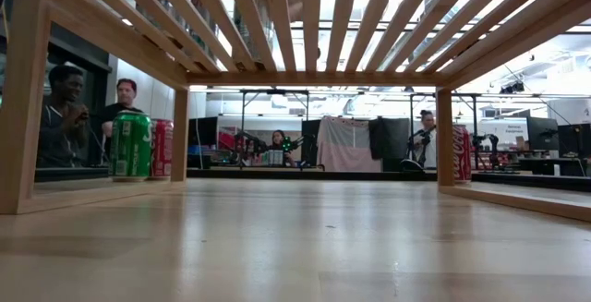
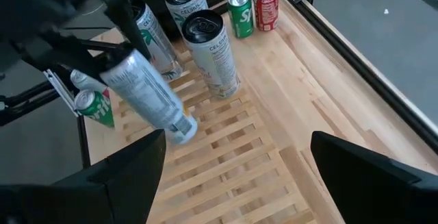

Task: Place canned beverage on shelf
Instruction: Put the white yellow soda can aligned with other white yellow soda can on the shelf

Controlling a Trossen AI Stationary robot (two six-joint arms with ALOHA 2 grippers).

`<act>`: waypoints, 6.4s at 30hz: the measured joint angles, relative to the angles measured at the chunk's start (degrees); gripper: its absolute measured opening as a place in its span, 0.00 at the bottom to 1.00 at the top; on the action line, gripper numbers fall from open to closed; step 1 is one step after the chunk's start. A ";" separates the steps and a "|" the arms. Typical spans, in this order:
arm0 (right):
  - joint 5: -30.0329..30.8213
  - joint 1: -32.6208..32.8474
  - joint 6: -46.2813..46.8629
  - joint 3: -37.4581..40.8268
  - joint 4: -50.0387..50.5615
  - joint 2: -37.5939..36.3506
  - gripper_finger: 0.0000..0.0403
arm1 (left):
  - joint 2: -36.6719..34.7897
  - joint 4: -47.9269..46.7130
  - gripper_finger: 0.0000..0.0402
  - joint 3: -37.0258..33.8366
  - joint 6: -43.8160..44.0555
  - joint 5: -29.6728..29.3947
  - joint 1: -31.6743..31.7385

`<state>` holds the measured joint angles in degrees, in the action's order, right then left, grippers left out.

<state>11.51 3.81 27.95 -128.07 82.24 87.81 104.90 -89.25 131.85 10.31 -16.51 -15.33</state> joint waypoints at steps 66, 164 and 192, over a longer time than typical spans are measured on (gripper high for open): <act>17.33 14.14 -16.15 49.33 -68.06 1.92 0.62 | 0.46 6.86 0.61 0.07 5.11 0.96 1.92; 22.26 8.96 -15.37 61.68 -113.33 13.44 0.69 | -29.59 56.17 0.72 -32.82 8.59 -40.70 -23.42; 17.94 8.56 -16.12 61.68 -113.11 13.44 0.73 | -28.26 56.19 0.72 -32.83 8.55 -40.68 -23.32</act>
<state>29.45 12.38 11.83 -66.39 -30.88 101.25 76.64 -33.06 99.02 18.85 -57.19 -38.65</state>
